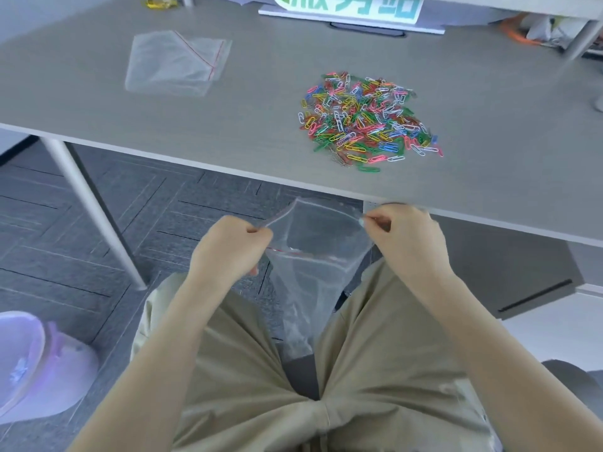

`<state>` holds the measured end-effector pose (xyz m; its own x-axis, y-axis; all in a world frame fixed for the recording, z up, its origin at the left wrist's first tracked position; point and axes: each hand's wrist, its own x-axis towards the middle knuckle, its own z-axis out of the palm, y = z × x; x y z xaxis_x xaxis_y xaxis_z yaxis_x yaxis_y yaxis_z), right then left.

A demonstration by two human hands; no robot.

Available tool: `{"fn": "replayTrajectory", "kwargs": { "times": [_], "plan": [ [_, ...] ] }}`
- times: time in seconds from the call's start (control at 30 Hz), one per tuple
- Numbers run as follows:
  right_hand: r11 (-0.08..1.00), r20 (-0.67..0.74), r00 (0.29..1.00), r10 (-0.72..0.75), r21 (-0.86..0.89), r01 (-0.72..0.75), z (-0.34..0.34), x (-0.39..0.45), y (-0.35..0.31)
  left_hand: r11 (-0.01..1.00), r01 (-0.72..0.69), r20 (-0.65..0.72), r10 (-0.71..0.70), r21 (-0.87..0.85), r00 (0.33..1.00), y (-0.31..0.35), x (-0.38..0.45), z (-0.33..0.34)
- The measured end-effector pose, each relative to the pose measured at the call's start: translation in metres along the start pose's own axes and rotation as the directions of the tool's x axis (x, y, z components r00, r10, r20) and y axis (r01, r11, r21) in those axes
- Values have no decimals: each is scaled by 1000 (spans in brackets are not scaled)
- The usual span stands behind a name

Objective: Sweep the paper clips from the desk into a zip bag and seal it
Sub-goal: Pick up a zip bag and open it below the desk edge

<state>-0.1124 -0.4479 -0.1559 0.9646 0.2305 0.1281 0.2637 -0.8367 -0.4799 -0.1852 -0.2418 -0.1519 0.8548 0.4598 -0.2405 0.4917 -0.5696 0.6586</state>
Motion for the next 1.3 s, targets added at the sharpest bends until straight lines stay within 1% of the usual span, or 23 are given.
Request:
{"fn": "replayTrajectory", "kwargs": {
  "times": [0.07,0.13,0.17,0.23,0.27,0.3,0.37,0.4,0.43,0.47,0.5,0.53,0.57,0.6,0.7,0.77,0.83,0.93,0.97,1.07,1.1,1.17,1.3],
  "plan": [
    [995,12,998,-67,71,66,-5,-10,-12,1000,-4,7,4,-26,1000,9,0,7],
    [975,35,978,-205,93,202,-12,-24,-28,999,-7,10,7,-42,1000,16,1,12],
    [966,107,962,-250,89,241,-14,-30,-34,999,-12,9,12,-45,1000,18,1,14],
    [963,310,913,-264,33,267,-14,-41,-43,998,-22,7,23,-56,1000,21,2,15],
    [958,384,885,-264,-1,287,-12,-44,-44,998,-24,8,24,-57,1000,22,1,15],
    [948,414,867,-278,-28,317,-8,-46,-44,999,-28,4,28,-45,1000,23,0,13],
    [929,381,874,-303,-86,359,-6,-47,-41,993,-87,-83,94,81,992,23,-5,9],
    [929,352,888,-295,-111,353,-7,-45,-38,969,-146,-172,182,202,968,24,-9,7],
    [933,326,904,-278,-135,335,-10,-42,-35,921,-211,-252,300,327,920,28,-14,4],
    [934,298,917,-264,-160,320,-13,-38,-31,856,-277,-278,421,437,863,33,-18,4],
    [933,270,927,-259,-179,313,-16,-34,-28,780,-351,-241,527,519,815,40,-22,6],
    [932,242,935,-260,-189,309,-20,-30,-25,698,-420,-157,602,580,783,46,-22,10],
    [932,222,939,-261,-195,305,-23,-27,-23,625,-482,-56,644,614,763,51,-21,16],
    [932,206,943,-262,-199,303,-26,-25,-21,573,-524,45,647,631,762,55,-19,21],
    [954,151,961,-232,-159,255,-37,-18,-11,489,-542,272,519,684,810,59,-7,26],
    [972,131,973,-190,-117,205,-43,-13,0,432,-531,345,438,729,830,56,0,23],
    [980,161,976,-147,-111,166,-44,-10,11,411,-556,384,430,723,817,53,3,18],
    [985,199,975,-101,-119,127,-40,-10,20,465,-628,375,528,624,762,52,3,12],
    [986,194,977,-93,-121,117,-40,-11,22,469,-660,357,582,587,731,52,2,10],
    [989,161,984,-72,-115,91,-40,-12,28,403,-766,309,743,501,593,49,-4,10],
    [991,153,986,-60,-112,77,-41,-12,31,391,-779,311,757,491,575,48,-6,11],
    [992,134,991,-28,-120,44,-42,-11,39,377,-780,349,736,500,580,43,-7,13],
    [994,113,994,-11,-105,23,-45,-13,48,348,-742,412,660,574,628,35,6,13]
  ]
}}
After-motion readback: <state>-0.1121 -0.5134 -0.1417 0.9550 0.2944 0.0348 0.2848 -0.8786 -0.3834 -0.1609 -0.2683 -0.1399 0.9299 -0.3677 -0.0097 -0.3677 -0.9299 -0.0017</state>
